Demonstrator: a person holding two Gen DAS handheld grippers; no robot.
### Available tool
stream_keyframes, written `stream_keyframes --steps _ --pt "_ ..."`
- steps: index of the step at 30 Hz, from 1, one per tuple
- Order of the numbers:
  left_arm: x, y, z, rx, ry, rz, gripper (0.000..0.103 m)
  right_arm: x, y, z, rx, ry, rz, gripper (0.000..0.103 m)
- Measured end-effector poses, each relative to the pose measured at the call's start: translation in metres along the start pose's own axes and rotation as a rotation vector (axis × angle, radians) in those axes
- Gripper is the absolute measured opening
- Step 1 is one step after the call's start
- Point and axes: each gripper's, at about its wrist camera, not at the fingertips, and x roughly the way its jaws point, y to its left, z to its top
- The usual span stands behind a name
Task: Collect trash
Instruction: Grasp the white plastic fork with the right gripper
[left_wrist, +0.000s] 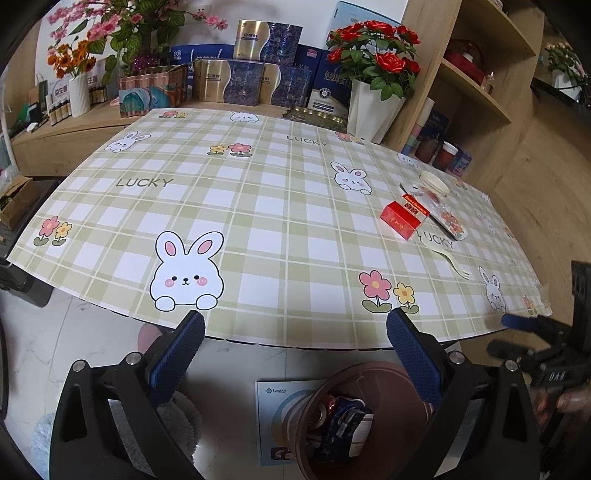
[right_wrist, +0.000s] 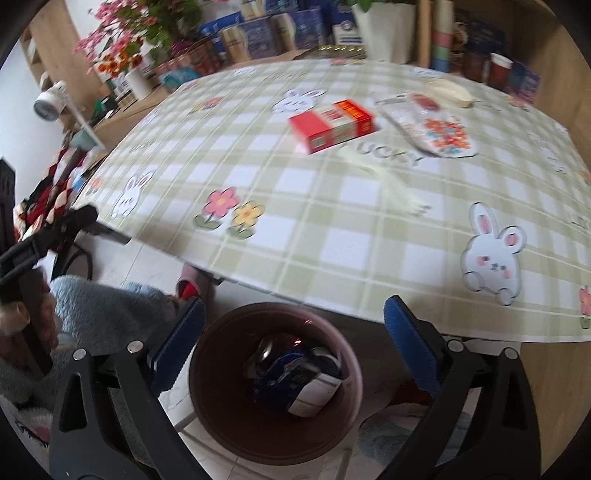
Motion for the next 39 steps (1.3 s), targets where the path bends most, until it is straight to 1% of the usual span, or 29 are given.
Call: stream_keyframes --steps 6,10,14,18,20,24,26,27,29,32,39 --pt "0.000 -0.005 0.002 0.025 -0.006 0.008 0.096 -0.009 -0.020 0.007 0.016 -0.039 -0.060 0.096" --pt "0.002 -0.007 0.004 0.028 0.000 0.013 0.096 -0.011 -0.031 0.008 0.034 -0.050 -0.066 0.096" --pt "0.007 -0.010 0.006 0.041 0.009 0.017 0.096 -0.010 -0.036 0.008 0.014 -0.053 -0.086 0.096" --pt "0.013 -0.014 0.008 0.054 0.017 0.020 0.096 -0.007 -0.042 0.011 0.004 -0.051 -0.071 0.094" --pt "0.017 -0.016 0.010 0.065 0.022 0.022 0.096 -0.004 -0.044 0.013 -0.017 -0.043 -0.069 0.085" --pt "0.025 -0.020 0.013 0.083 0.030 0.022 0.096 0.003 -0.047 0.022 -0.060 -0.035 -0.086 0.076" --pt "0.031 -0.023 0.016 0.099 0.035 0.021 0.096 0.009 -0.050 0.030 -0.084 -0.028 -0.087 0.068" --pt "0.034 -0.025 0.018 0.106 0.037 0.021 0.096 0.011 -0.051 0.033 -0.092 -0.026 -0.087 0.066" --pt "0.039 -0.027 0.021 0.116 0.039 0.019 0.096 0.018 -0.056 0.043 -0.110 -0.024 -0.088 0.057" --pt "0.046 -0.032 0.029 0.134 0.038 0.013 0.096 0.028 -0.062 0.056 -0.121 -0.020 -0.077 0.049" --pt "0.064 -0.042 0.042 0.164 0.049 -0.007 0.096 0.056 -0.063 0.083 -0.168 0.009 -0.036 0.042"
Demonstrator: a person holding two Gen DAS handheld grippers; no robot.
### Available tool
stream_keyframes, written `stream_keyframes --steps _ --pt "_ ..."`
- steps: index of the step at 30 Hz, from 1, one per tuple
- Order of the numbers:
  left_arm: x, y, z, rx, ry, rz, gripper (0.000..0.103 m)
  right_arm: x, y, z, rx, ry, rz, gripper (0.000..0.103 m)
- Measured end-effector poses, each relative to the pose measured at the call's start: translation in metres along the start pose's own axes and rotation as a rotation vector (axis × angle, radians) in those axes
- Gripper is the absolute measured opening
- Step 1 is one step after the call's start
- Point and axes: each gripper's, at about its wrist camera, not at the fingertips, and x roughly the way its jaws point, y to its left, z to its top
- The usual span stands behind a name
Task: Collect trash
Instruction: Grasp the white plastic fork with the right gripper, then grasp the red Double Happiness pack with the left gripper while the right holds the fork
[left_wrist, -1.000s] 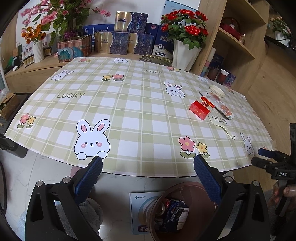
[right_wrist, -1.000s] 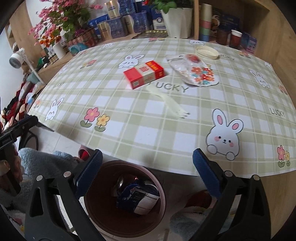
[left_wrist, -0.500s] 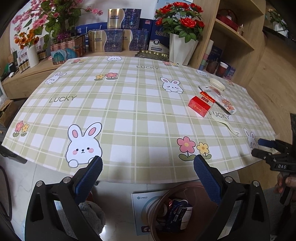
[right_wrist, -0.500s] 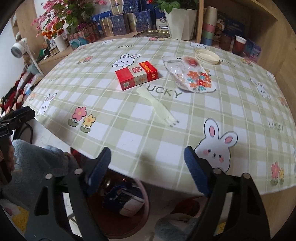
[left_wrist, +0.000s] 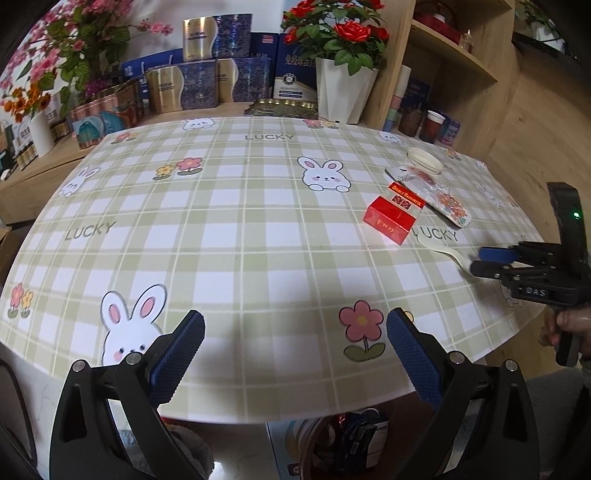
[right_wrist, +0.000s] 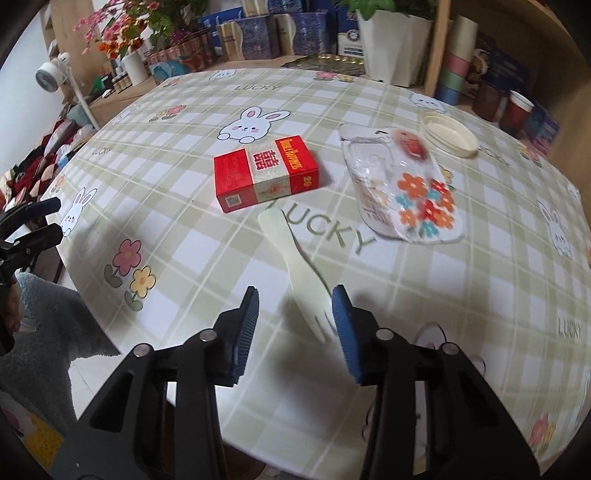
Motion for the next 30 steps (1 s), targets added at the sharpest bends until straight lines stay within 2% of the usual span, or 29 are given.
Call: stream_keyframes --steps 12,13,14,17,19,21,28,30 --pt "0.023 -0.012 0.015 0.064 0.022 -0.040 0.096 0.034 -0.009 0.022 -0.002 0.025 0.060 0.040" --pt "0.025 -0.013 0.017 0.067 0.023 -0.043 0.096 0.035 -0.008 0.023 -0.004 0.026 0.064 0.034" --pt "0.028 -0.015 0.019 0.074 0.025 -0.048 0.096 0.035 -0.007 0.023 -0.008 0.026 0.070 0.023" --pt "0.036 -0.022 0.026 0.098 0.032 -0.071 0.096 0.035 -0.002 0.023 -0.041 0.033 0.074 0.017" --pt "0.042 -0.028 0.032 0.119 0.038 -0.092 0.096 0.033 0.000 0.022 -0.051 0.030 0.065 0.017" --pt "0.049 -0.037 0.041 0.150 0.042 -0.125 0.096 0.027 -0.001 0.021 -0.040 0.007 0.065 0.017" --pt "0.081 -0.075 0.081 0.291 0.031 -0.216 0.096 -0.005 -0.025 0.014 0.118 -0.102 0.088 0.017" --pt "0.094 -0.085 0.092 0.317 0.048 -0.234 0.091 -0.012 -0.030 0.013 0.148 -0.122 0.083 0.017"
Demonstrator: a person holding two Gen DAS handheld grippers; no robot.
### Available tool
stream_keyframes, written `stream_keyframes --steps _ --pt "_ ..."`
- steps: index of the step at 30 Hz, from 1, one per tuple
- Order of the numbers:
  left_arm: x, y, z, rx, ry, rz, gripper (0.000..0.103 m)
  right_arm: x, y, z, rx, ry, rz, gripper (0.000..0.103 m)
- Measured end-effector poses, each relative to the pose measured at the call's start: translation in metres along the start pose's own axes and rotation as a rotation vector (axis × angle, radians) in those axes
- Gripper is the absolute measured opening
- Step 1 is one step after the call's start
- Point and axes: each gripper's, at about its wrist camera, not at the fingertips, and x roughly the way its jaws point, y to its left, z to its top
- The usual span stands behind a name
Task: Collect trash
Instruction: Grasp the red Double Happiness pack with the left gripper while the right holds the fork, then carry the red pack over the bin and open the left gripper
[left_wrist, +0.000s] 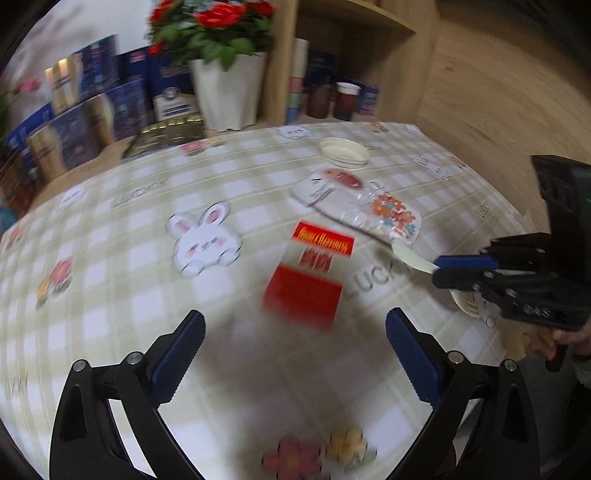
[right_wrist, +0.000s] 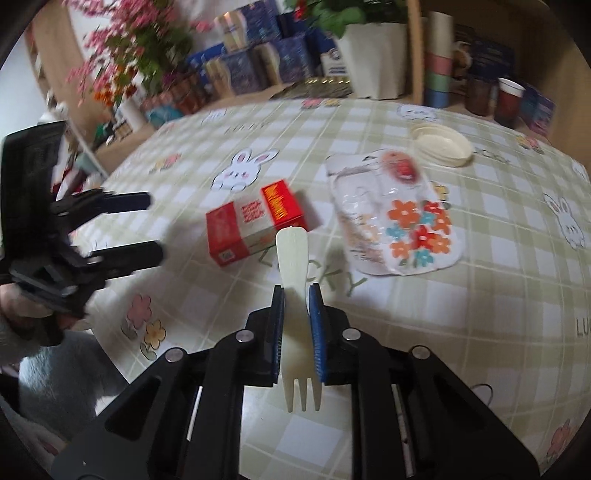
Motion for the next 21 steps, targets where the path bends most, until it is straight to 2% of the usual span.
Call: stream_keyframes --steps 6,10,13,15,17,21 --pt "0.043 -0.006 0.028 0.052 0.086 -0.042 0.081 -0.015 -0.010 0.002 0.045 -0.034 -0.011 0.017" --pt "0.065 -0.008 0.034 0.066 0.130 -0.034 0.077 -0.025 -0.015 -0.001 0.062 -0.048 -0.017 0.017" --pt "0.075 -0.009 0.033 0.075 0.159 -0.020 0.073 -0.028 -0.016 -0.003 0.077 -0.051 -0.016 0.017" --pt "0.080 -0.012 0.031 0.090 0.182 -0.019 0.060 -0.029 -0.016 -0.003 0.082 -0.052 -0.013 0.017" --pt "0.079 -0.018 0.028 0.124 0.176 0.005 0.058 -0.030 -0.015 -0.005 0.083 -0.053 -0.011 0.017" --pt "0.070 -0.025 0.021 0.156 0.175 -0.007 0.057 -0.033 -0.010 -0.007 0.081 -0.055 -0.007 0.017"
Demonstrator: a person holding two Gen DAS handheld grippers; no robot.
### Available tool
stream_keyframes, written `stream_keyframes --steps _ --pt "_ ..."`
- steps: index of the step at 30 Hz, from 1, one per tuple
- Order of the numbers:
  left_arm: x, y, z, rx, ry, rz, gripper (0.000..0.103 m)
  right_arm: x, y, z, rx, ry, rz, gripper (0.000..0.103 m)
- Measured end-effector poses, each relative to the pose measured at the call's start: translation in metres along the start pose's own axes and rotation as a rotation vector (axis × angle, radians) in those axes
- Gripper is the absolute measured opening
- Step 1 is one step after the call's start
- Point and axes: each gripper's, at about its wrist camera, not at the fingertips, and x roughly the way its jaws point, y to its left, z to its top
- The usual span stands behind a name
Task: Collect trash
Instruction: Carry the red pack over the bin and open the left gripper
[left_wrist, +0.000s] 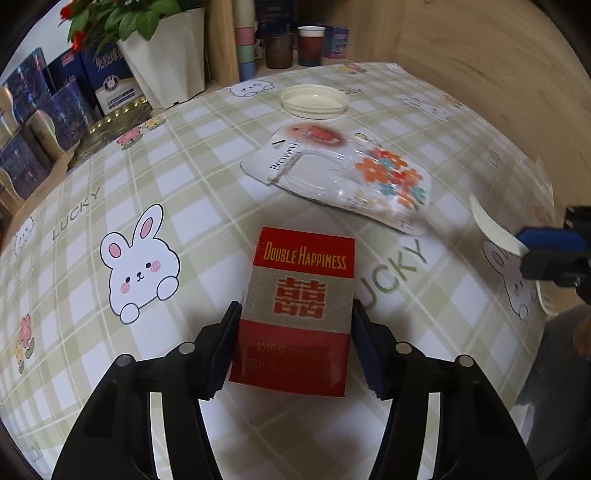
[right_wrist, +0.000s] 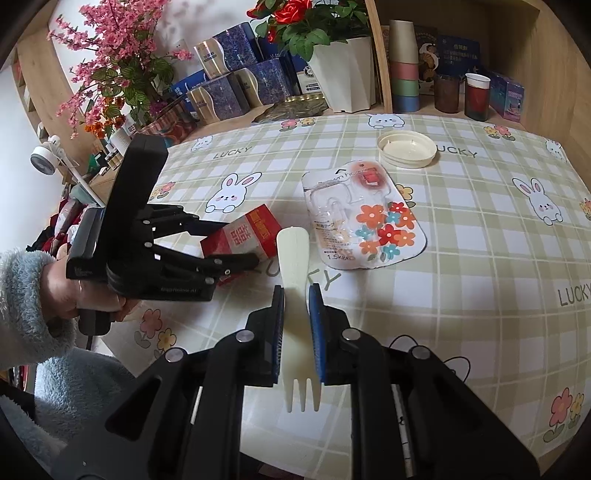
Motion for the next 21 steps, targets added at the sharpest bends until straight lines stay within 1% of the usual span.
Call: stream_keyframes --steps 7,10,16,21 --pt "-0.035 -0.002 -0.017 -0.070 -0.031 -0.047 0.057 -0.011 0.008 -0.006 0.004 -0.009 0.012 0.017" --pt "-0.054 -0.006 -0.030 -0.101 -0.046 -0.071 0.057 -0.018 0.012 -0.010 0.005 -0.014 0.019 0.017" --pt "-0.093 -0.021 -0.066 -0.169 -0.080 -0.132 0.057 -0.033 0.022 -0.023 0.011 -0.016 0.033 0.017" --pt "-0.115 -0.037 -0.098 -0.175 -0.087 -0.147 0.057 -0.045 0.032 -0.037 0.007 -0.016 0.044 0.017"
